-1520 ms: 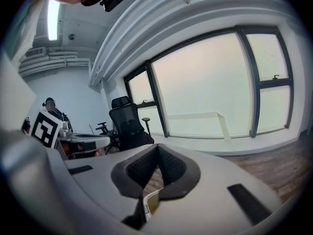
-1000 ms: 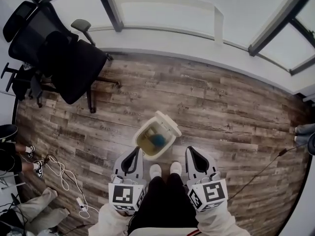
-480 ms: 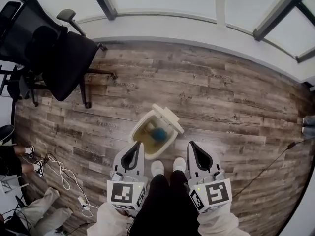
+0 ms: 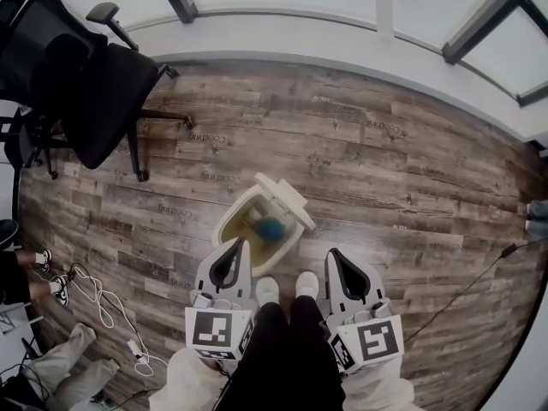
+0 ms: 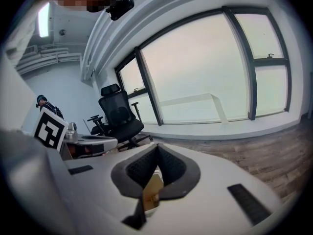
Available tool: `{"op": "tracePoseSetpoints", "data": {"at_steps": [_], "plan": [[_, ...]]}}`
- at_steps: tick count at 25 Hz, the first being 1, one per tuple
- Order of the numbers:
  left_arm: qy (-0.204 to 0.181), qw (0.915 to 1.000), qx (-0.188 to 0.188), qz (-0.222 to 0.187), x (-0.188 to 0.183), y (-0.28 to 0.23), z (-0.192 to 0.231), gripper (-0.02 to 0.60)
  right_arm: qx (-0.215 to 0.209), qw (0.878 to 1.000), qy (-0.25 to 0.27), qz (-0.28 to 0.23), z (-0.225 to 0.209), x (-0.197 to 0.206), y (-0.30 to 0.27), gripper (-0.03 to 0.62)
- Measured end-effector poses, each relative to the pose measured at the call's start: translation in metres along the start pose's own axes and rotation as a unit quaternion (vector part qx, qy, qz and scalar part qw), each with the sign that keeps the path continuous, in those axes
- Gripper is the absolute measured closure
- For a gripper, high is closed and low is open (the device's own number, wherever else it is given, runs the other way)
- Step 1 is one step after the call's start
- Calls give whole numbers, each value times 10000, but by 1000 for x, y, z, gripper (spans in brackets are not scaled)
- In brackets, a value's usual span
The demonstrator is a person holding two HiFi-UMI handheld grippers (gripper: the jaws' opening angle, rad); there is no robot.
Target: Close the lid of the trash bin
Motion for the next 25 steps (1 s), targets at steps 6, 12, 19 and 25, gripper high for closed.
{"op": "tracePoseSetpoints", "data": {"at_steps": [6, 12, 19, 25], "plan": [[-159, 9997, 136, 105, 3, -21, -1, 575, -7, 10000, -52, 60, -4, 5, -1, 571], [-152, 9986, 479, 173, 0, -65, -3, 574, 73, 9999, -82, 60, -11, 8, -2, 571], [-557, 9942, 800, 452, 0, -108, -21, 574, 177, 9996, -204, 125, -20, 18, 2, 571], [-723, 9897, 890, 861, 6, -137, -26, 575, 214, 9993, -261, 176, -25, 23, 0, 571]]}}
Point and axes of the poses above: the fingertips, and each gripper's own axes: y backward along the fingers, z to its left, x out of its underside, the point moved 3 cm from there along y, backward along the fingers
